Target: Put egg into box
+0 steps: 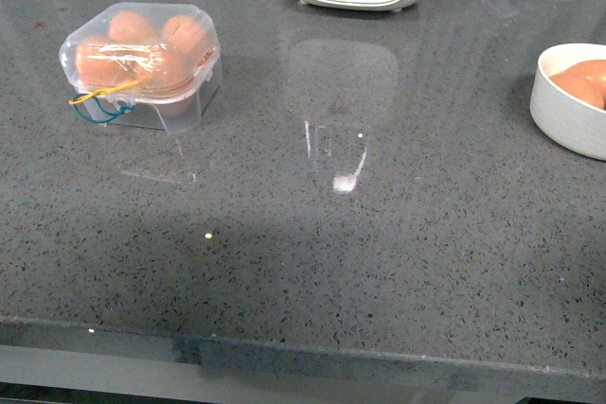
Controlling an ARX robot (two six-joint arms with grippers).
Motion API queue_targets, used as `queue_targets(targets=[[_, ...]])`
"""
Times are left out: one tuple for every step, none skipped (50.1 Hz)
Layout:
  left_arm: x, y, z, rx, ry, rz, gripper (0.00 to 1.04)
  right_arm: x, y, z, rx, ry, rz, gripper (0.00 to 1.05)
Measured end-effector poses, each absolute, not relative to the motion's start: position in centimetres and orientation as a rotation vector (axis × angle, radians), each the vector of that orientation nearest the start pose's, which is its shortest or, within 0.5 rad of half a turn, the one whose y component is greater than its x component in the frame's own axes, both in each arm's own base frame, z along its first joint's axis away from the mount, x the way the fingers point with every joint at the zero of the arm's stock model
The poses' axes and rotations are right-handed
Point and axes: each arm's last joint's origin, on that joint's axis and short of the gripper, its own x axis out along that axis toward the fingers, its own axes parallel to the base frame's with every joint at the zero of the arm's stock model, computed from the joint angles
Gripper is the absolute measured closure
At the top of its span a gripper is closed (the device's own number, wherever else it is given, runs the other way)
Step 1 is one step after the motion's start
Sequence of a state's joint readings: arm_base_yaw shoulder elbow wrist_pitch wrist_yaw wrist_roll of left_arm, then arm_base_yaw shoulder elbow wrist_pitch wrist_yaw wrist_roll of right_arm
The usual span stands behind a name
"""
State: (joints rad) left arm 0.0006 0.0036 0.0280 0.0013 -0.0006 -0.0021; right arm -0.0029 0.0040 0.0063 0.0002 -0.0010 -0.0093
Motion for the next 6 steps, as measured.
queue_targets(targets=[[9.61,0.01,17.29,-0.002,-0.026,0.001,0.07,9.76,-0.03,16.54,-0.009,-0.002,-0.002,0.07],[9.61,0.01,17.29,-0.002,-0.026,0.001,0.07,9.76,-0.03,16.54,-0.009,-0.002,-0.002,0.07],[9.61,0.01,17.29,-0.002,-0.026,0.001,0.07,9.76,-0.03,16.54,-0.009,-0.002,-0.002,0.07],[9.61,0.01,17.29,-0.002,-0.026,0.001,0.07,9.76,-0.03,16.54,-0.009,-0.002,-0.002,0.07],[9.61,0.01,17.29,-0.002,-0.026,0.001,0.07,9.76,-0.03,16.54,-0.009,-0.002,-0.002,0.07],[9.61,0.01,17.29,-0.002,-0.026,0.001,0.07,9.76,-0.03,16.54,-0.009,-0.002,-0.002,0.07]])
